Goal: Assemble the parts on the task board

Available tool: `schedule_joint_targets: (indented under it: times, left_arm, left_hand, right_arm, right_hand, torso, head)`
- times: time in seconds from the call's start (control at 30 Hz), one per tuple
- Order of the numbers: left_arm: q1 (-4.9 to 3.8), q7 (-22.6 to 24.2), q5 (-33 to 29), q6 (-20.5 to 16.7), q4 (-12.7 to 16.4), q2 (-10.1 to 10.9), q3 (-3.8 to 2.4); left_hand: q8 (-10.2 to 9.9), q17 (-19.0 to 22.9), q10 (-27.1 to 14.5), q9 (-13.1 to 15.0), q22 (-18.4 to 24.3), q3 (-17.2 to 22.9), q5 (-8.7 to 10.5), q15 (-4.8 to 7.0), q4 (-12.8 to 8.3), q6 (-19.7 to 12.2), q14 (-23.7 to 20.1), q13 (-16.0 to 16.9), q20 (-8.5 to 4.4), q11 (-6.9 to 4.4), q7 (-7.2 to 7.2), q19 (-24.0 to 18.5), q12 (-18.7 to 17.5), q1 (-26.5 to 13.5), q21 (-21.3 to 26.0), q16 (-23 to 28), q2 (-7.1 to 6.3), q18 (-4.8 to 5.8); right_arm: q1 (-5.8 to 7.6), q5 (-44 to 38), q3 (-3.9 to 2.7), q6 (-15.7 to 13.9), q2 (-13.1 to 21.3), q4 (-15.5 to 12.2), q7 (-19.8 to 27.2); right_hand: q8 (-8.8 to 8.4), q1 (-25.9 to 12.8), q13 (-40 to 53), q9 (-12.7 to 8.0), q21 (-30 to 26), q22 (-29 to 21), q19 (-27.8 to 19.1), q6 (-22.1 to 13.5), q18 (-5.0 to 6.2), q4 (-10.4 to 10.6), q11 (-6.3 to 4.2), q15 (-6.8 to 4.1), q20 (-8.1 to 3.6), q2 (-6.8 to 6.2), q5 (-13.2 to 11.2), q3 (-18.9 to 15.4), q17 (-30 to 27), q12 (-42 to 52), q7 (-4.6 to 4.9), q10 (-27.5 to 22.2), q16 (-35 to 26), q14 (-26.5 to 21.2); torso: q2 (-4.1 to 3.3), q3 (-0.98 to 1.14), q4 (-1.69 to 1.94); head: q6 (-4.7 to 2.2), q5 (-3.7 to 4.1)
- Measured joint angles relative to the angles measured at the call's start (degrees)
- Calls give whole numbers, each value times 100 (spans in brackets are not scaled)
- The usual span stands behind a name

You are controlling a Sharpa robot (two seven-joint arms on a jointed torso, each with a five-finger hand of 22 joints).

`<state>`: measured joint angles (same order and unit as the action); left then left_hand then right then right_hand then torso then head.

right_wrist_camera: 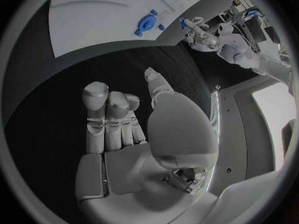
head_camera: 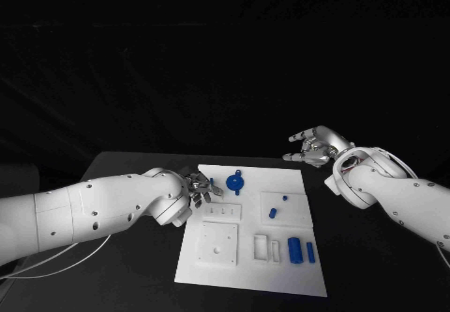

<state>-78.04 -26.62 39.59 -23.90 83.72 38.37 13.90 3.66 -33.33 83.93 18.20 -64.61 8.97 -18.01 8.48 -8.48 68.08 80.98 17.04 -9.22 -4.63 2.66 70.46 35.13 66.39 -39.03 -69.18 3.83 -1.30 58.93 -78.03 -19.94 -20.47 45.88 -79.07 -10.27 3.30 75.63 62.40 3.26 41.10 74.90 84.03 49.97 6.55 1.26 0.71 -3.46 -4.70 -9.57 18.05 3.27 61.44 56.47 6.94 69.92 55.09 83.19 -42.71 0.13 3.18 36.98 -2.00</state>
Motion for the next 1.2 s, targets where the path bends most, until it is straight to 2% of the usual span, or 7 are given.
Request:
schedule_joint_targets:
  times: [0.07, 0.13, 0.2, 0.4, 0.5, 0.67, 1.2]
  left_arm:
    - [61, -15, 65, -124, 41, 0, 0]
    - [123, -29, 132, -246, 84, -2, 1]
    - [178, -36, 183, -330, 111, -11, 0]
    - [314, -38, 239, -387, 102, -106, 0]
    - [363, -39, 250, -379, 44, -176, 0]
    - [395, -65, 250, -316, -76, -268, 0]
    - [412, -235, 196, 11, -366, -498, -2]
  left_hand:
    - [-1, -63, 12, 1, -60, 0, -1, 0, 0, 0, 0, 15, 0, -13, 0, 0, 42, 0, 43, -57, 0, 0]
    - [-2, -130, 18, 3, -103, 0, -136, 0, 0, 0, 0, 27, -20, -22, 0, 20, 70, -8, 45, -111, -8, 0]
    - [-12, -150, 10, 186, -143, -1, -240, 0, 0, 0, 0, 24, 2, -31, 0, 43, 97, -30, 81, -111, -30, 0]
    - [19, -141, 9, 209, -190, -1, -245, -1, 0, 0, 0, -14, 11, -31, 0, 51, 108, -38, 114, -111, -39, 0]
    - [19, -121, 9, 212, -226, 9, -244, -1, 10, 0, 0, -37, 11, -31, 0, 51, 108, -45, 174, -111, -45, 0]
    - [19, -133, 9, 215, -260, 4, -127, -2, 45, 0, -1, -51, 11, -31, 0, 51, 108, -45, 206, -111, -45, 0]
    - [13, -133, 12, 379, -366, 0, -123, -22, 49, 0, 18, -74, 28, -28, 0, 74, 108, -67, 298, -111, -68, -1]
  right_arm:
    - [6, 15, 0, -2, -20, 57, 9]
    - [14, 34, -2, -3, -45, 125, 19]
    - [20, 46, -3, -3, -72, 179, 22]
    - [30, 74, -3, 13, -140, 296, 23]
    - [35, 83, -3, 18, -167, 330, 22]
    - [37, 91, -3, 33, -192, 358, 17]
    - [37, 101, -2, 103, -226, 373, 4]
  right_hand:
    - [0, 0, 0, 0, 0, 0, 0, 0, 0, 0, 0, 0, 0, 0, 26, 0, -1, 0, 0, 0, 0, 0]
    - [0, 0, 0, 0, 0, 0, 0, 0, -1, 0, 0, 0, 0, 0, 26, 0, -1, 0, 0, 0, 0, 0]
    - [0, -25, -6, 1, 0, 0, 0, 35, -2, 0, 0, 0, 0, 25, 23, 0, -1, 0, 4, 0, 0, 0]
    - [0, -46, -35, 1, -30, 0, 0, 165, -36, 0, -20, 0, 0, 46, -30, 0, -22, -37, -1, -20, -35, 0]
    - [0, -46, -50, 1, -51, 0, 0, -13, -38, 0, 0, 0, 0, 46, -30, 0, -22, -38, 12, -42, -35, 0]
    - [0, -45, -57, 1, -51, 0, 0, -20, -38, 4, 0, 0, 0, 46, -30, 4, -22, -38, 19, -42, -35, 0]
    - [0, -45, -62, 1, -51, 0, 0, -20, -40, 16, 0, 0, 0, 45, 4, 15, -22, -38, 19, -41, -35, 0]
  torso:
    - [20, 7, 5]
    - [40, 16, 10]
    - [55, 23, 14]
    - [101, 37, 26]
    - [113, 37, 27]
    - [114, 42, 27]
    - [107, 36, 27]
  head:
    - [43, 13]
    - [78, 20]
    - [124, 23]
    - [224, 47]
    - [249, 49]
    - [272, 65]
    - [345, 108]
